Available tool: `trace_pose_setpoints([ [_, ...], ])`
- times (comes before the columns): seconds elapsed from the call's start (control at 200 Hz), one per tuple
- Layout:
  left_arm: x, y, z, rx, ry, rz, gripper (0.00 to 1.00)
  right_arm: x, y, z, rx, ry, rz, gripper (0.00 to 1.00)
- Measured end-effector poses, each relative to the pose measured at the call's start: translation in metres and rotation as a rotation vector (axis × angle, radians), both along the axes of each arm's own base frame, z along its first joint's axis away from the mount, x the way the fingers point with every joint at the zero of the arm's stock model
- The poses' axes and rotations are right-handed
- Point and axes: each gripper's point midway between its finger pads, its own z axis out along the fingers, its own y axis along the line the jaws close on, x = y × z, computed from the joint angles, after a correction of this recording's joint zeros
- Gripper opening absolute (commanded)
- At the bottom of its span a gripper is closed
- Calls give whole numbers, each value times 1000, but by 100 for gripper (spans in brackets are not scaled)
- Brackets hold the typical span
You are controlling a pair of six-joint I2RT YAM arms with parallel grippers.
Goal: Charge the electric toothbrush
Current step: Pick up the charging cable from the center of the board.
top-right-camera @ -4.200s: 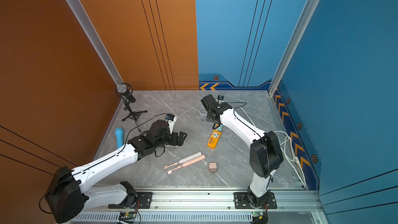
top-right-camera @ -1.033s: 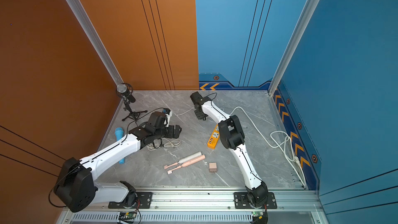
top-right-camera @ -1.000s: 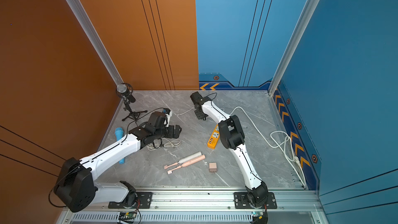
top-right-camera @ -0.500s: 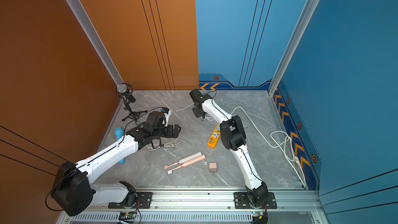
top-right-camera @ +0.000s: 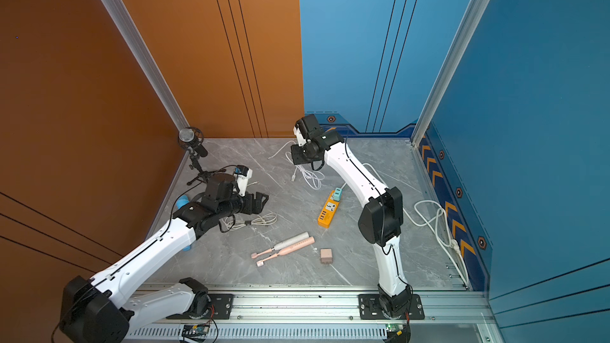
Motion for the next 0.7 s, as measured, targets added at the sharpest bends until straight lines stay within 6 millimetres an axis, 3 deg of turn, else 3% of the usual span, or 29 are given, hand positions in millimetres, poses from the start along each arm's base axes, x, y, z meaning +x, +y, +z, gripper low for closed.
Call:
trace_pose_setpoints([
  [0.205,6,-6,-20,55,44,-38,67,-14,5,8,144,136,-53,0],
  [0.47,20,-34,-53,70,100,-154,64,-47,12,41,260,222,-54,0],
  [0.701,35,-63,-54,4,35,-237,61,-72,19,76,336,224,-24,0],
])
